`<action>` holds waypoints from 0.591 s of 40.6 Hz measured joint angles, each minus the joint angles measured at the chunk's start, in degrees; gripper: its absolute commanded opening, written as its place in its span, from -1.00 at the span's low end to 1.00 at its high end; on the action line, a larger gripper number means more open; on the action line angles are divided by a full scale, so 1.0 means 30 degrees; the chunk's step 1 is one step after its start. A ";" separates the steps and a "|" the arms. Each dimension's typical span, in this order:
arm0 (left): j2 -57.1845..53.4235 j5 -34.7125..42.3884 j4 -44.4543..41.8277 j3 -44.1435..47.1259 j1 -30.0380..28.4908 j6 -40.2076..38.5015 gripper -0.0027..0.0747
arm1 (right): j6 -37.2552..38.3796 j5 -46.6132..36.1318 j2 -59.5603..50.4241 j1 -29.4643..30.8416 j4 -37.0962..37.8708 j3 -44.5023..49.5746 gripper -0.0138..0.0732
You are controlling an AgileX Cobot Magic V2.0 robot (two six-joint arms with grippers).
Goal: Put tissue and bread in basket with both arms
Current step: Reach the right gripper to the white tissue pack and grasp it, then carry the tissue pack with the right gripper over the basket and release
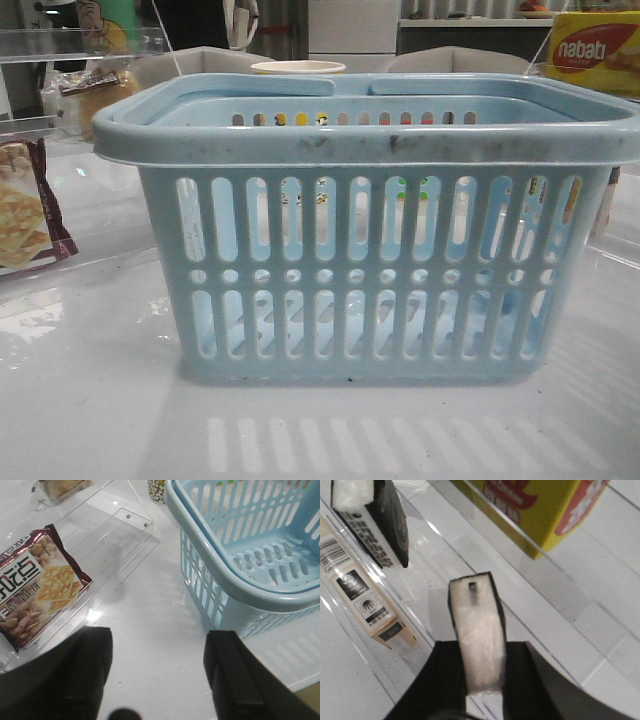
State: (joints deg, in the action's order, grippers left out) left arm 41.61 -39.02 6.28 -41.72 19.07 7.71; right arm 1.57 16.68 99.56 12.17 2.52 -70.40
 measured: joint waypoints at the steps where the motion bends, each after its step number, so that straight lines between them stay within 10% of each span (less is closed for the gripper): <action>1: 0.0000 0.0000 0.0000 0.0000 0.0000 0.0000 0.24 | 0.0000 0.0005 0.0000 0.0000 0.0000 0.0000 -0.38; 24: 0.0000 0.0000 0.0000 0.0000 0.0000 0.0000 0.24 | 0.0013 0.4169 -0.7098 -0.2877 -0.1221 0.0000 -0.39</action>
State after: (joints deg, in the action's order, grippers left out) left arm 41.61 -39.02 6.28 -41.72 19.07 7.71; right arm 1.61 29.19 78.27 3.54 -1.14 -70.40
